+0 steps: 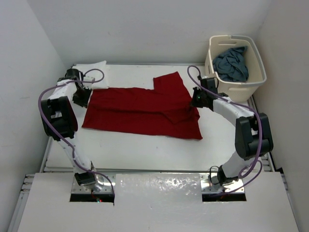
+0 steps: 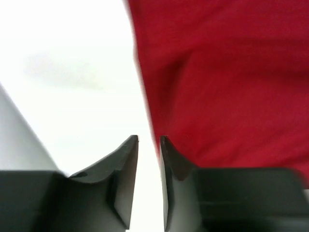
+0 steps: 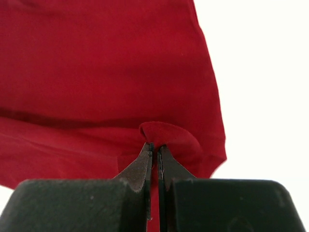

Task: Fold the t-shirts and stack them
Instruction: Flatten out the tshirt

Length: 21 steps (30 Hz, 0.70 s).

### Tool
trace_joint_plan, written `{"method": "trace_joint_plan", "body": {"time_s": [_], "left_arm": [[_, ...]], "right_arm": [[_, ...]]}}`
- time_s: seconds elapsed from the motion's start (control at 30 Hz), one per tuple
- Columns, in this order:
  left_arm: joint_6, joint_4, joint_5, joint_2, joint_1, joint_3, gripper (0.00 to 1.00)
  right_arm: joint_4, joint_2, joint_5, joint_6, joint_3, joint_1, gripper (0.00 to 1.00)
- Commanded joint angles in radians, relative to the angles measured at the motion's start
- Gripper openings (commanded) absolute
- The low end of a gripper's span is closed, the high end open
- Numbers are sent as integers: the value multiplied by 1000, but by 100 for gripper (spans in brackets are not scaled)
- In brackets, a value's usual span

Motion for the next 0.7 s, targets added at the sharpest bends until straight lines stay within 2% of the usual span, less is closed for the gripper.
{"method": "trace_joint_plan", "body": {"time_s": [0.0, 0.1, 0.13, 0.17, 0.27, 0.33, 0.37, 0.4, 0.43, 0.47, 0.53, 0.6, 0.67], "left_arm": [[45, 11, -113, 3, -6, -1, 25], [31, 2, -113, 9, -6, 21, 41], [16, 1, -113, 11, -6, 30, 42], [6, -4, -106, 15, 2, 41, 51], [-15, -85, -79, 26, 22, 119, 52], [0, -131, 4, -3, 25, 137, 52], [5, -165, 30, -21, 25, 121, 54], [6, -180, 54, -37, 28, 69, 56], [12, -193, 93, -51, 26, 35, 58], [19, -215, 102, -66, 25, 1, 65], [23, -190, 78, -94, 26, -108, 69], [16, -105, 46, -117, 26, -204, 70], [9, -85, 58, -120, 25, -225, 71]], "right_arm": [[24, 31, 23, 6, 66, -4, 0], [12, 70, 20, 8, 98, -3, 0], [3, 84, 16, 6, 112, -4, 0], [-6, 114, 11, 5, 149, -3, 12], [-100, 174, 37, -20, 259, -4, 58], [-219, 180, 90, -38, 331, -3, 71], [-252, 176, 145, -56, 347, -3, 83], [-296, 144, 167, -64, 351, -3, 85], [-313, 122, 183, -75, 350, -3, 93], [-324, 98, 189, -89, 345, -4, 95], [-358, 20, 166, -89, 301, -4, 96], [-364, -36, 129, -66, 237, -3, 96], [-369, -115, 103, -17, 107, -4, 95]]}}
